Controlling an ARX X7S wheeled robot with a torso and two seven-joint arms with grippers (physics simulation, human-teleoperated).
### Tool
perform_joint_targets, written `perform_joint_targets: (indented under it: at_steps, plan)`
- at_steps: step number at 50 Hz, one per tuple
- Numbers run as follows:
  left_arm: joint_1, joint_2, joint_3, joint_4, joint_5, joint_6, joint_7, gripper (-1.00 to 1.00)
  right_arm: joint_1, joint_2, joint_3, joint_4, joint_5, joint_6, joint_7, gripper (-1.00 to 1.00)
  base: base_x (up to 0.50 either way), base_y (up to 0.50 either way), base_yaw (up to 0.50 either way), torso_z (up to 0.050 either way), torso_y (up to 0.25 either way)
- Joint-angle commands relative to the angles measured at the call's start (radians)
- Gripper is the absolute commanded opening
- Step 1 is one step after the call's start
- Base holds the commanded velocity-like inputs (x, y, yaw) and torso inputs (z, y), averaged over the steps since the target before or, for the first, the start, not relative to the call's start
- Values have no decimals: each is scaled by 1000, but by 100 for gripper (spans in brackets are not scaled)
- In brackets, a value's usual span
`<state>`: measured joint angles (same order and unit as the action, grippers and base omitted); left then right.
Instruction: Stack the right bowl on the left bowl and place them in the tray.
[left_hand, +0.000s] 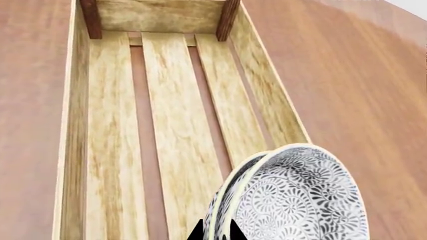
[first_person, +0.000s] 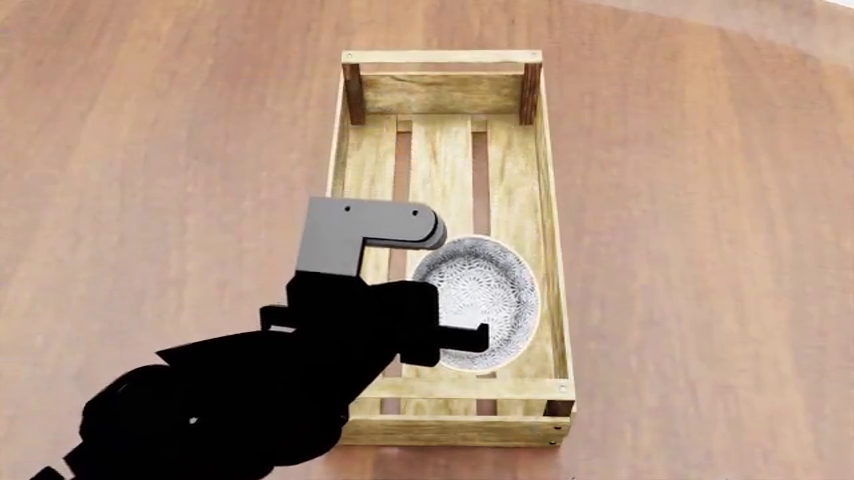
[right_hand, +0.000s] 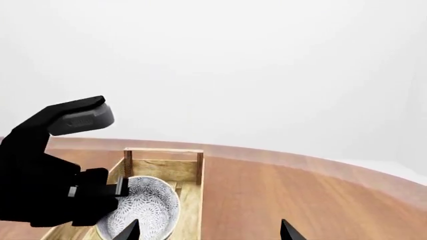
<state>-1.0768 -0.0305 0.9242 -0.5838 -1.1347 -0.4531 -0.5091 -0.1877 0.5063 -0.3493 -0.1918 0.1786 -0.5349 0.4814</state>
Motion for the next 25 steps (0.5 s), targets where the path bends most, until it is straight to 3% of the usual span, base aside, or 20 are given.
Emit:
perform_joint_targets:
  at_steps: [1,7,15,16,25]
  plan:
    - [-25,24,56,-46,-3,90,65,-100,1,-21,18,-1,-20,0,-20,100,0,0,0,0,0]
    - [-49,29,128,-60,-18,131,73,-100,2,-21,15,1,-17,-3,-22,100,0,0,0,0,2]
    - [-110,29,307,-124,-136,241,69,-100,2,-22,14,14,-15,-13,-24,100,0,0,0,0,0]
    - [-115,28,313,-130,-147,244,67,100,3,-22,14,17,-14,-15,-25,100,0,0,0,0,0]
    - [-150,-12,336,-80,-133,267,34,100,0,-23,8,9,-23,-7,-23,100,0,0,0,0,0]
